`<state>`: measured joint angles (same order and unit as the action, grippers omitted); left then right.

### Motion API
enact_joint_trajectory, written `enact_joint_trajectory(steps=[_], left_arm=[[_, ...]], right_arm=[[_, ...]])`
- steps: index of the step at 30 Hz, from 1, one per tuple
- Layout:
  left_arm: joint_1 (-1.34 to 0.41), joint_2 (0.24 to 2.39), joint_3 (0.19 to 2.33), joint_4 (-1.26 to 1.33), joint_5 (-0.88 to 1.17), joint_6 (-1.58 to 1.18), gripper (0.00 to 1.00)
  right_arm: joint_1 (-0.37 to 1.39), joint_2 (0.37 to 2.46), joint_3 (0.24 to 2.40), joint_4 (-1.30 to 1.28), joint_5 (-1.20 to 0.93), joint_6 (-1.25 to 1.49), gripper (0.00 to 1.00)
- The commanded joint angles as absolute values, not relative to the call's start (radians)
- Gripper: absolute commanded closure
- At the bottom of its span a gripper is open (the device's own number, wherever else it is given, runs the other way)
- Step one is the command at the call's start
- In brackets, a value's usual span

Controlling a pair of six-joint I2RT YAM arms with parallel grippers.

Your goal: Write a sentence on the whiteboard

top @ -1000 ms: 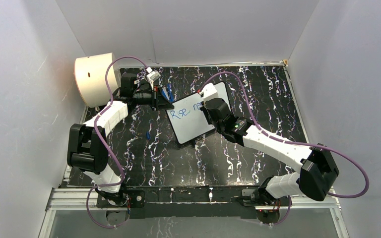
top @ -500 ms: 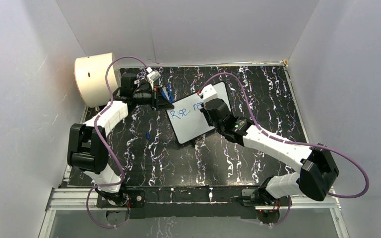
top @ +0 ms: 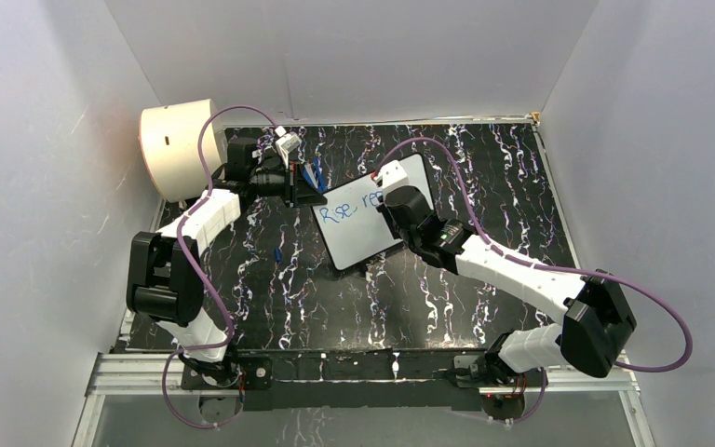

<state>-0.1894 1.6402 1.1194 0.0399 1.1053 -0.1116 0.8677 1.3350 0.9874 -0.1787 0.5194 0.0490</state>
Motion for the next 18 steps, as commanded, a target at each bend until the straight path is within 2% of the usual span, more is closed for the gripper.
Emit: enact_joint_trajectory(steps=[1,18], left_arm=[[-0.206,1.632,1.144,0.005,1.144,-0.092,1.00],[-0.206,1.634,1.144,0.005,1.143,-0.091,1.00]], right_arm=[[0.857,1.335,1.000,-0.152,0.549,0.061,1.00],[0.841,1.284,0.987,-0.075,0.558,0.056,1.00]])
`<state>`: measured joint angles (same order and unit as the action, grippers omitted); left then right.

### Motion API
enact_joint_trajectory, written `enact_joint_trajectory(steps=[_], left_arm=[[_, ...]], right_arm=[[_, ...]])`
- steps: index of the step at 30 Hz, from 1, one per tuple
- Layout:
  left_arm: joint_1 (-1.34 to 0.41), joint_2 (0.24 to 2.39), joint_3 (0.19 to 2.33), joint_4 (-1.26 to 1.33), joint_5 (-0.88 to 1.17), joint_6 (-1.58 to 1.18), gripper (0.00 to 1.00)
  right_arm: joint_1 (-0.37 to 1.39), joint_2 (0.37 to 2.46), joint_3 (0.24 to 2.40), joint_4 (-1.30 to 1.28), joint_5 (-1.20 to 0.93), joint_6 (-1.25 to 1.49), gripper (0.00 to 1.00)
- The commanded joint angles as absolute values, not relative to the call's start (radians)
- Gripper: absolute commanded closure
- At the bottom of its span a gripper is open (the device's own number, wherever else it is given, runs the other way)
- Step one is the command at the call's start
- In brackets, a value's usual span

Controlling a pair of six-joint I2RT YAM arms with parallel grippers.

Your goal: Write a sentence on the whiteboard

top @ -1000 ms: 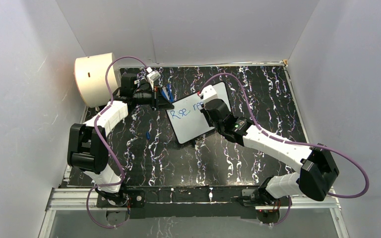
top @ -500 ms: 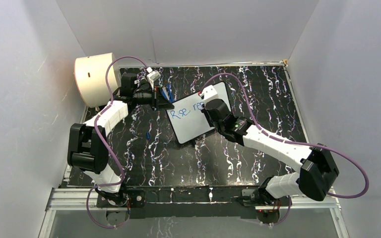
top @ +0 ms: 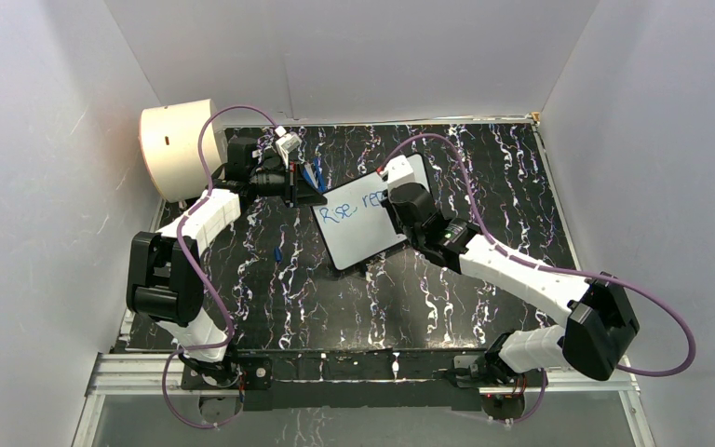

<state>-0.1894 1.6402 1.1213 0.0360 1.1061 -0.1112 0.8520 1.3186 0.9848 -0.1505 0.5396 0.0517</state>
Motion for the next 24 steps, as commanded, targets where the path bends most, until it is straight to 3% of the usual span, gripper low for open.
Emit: enact_joint_trajectory(steps=[1,24], left_arm=[[-0.206,1.634,1.146,0.005,1.143,-0.091,1.00],[-0.206,1.639,1.146,0.006,1.144,-0.087,1.00]], right_arm=[[0.837,1.286,0.986,-0.070,0.554,0.056,1.00],[0.821,1.321,1.013,-0.074,0.468,0.046,1.00]])
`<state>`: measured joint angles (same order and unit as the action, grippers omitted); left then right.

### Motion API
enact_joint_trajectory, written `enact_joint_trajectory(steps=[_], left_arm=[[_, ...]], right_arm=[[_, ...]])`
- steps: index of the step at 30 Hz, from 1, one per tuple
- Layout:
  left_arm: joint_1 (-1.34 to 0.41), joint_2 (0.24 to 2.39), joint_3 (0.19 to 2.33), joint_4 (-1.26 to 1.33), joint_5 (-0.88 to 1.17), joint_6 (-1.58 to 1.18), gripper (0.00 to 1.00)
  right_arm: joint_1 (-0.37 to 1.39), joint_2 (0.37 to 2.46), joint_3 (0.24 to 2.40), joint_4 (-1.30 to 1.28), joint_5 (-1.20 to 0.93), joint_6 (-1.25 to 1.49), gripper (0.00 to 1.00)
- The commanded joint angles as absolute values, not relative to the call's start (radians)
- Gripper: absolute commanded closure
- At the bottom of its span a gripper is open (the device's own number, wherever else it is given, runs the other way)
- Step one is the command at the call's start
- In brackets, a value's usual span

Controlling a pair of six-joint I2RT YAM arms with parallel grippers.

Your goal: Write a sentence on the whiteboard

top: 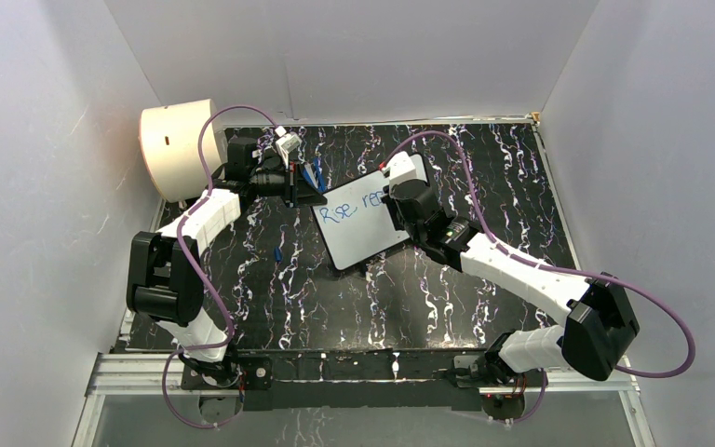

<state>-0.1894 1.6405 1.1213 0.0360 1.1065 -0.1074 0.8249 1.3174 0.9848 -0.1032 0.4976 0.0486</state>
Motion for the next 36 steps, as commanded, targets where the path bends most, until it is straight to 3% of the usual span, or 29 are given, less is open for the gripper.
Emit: enact_joint_trajectory(steps=[1,36], left_arm=[[-0.207,1.639,1.147,0.006,1.144,-0.087,1.00],[-0.207,1.638,1.147,0.006,1.144,-0.086,1.00]], right_arm=[[0.822,1.321,1.012,-0.080,0.463,0.048,1.00],[0.813,1.305,0.985,-0.097,0.535,0.055,1.00]])
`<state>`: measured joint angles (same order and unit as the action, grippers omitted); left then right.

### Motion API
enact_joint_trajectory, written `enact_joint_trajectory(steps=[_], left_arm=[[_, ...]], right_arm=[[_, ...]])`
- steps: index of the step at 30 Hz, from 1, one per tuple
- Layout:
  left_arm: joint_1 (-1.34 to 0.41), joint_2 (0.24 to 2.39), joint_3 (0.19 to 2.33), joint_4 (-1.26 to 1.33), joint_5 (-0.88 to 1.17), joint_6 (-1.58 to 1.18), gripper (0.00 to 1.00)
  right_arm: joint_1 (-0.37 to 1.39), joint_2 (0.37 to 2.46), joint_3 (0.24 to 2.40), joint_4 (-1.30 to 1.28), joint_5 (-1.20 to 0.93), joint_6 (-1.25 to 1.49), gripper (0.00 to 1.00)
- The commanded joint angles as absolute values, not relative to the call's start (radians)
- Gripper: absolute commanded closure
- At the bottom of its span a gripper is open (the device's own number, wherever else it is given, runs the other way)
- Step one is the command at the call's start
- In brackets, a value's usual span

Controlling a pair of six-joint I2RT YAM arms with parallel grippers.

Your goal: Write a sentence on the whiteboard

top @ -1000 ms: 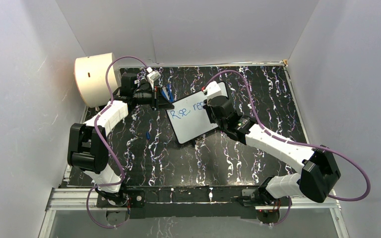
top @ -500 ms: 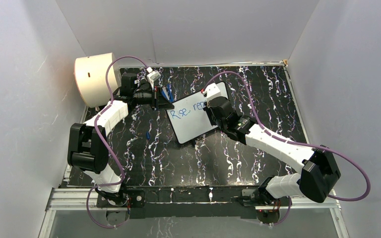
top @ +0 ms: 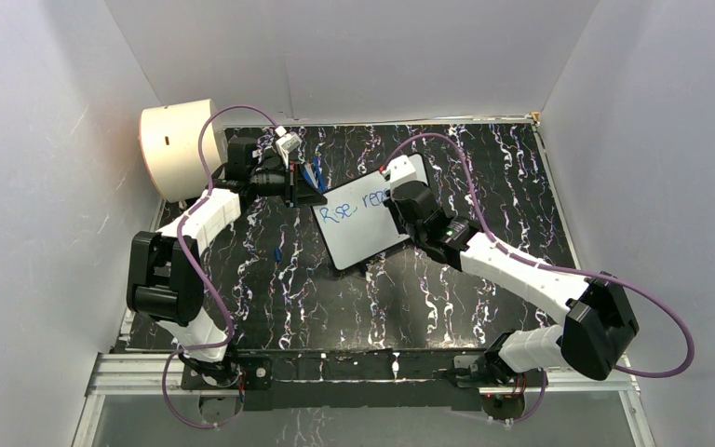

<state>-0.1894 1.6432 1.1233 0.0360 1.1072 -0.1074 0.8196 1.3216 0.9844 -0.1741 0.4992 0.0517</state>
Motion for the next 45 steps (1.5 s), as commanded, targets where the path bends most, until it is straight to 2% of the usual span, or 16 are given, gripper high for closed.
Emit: enact_joint_trajectory(steps=[1,32,45], left_arm=[[-0.207,1.638,1.147,-0.006,1.142,-0.086,1.00],[-0.210,1.646,1.149,-0.032,1.138,-0.080,1.00],[-0.213,1.648,1.152,-0.035,1.137,-0.077,1.00]], right_arm=[[0.812,1.301,0.985,-0.092,0.533,0.050,1.00],[0.781,1.316,1.057,-0.037,0.511,0.002,1.00],[0.776,1.327,1.052,-0.103,0.444,0.009,1.00]])
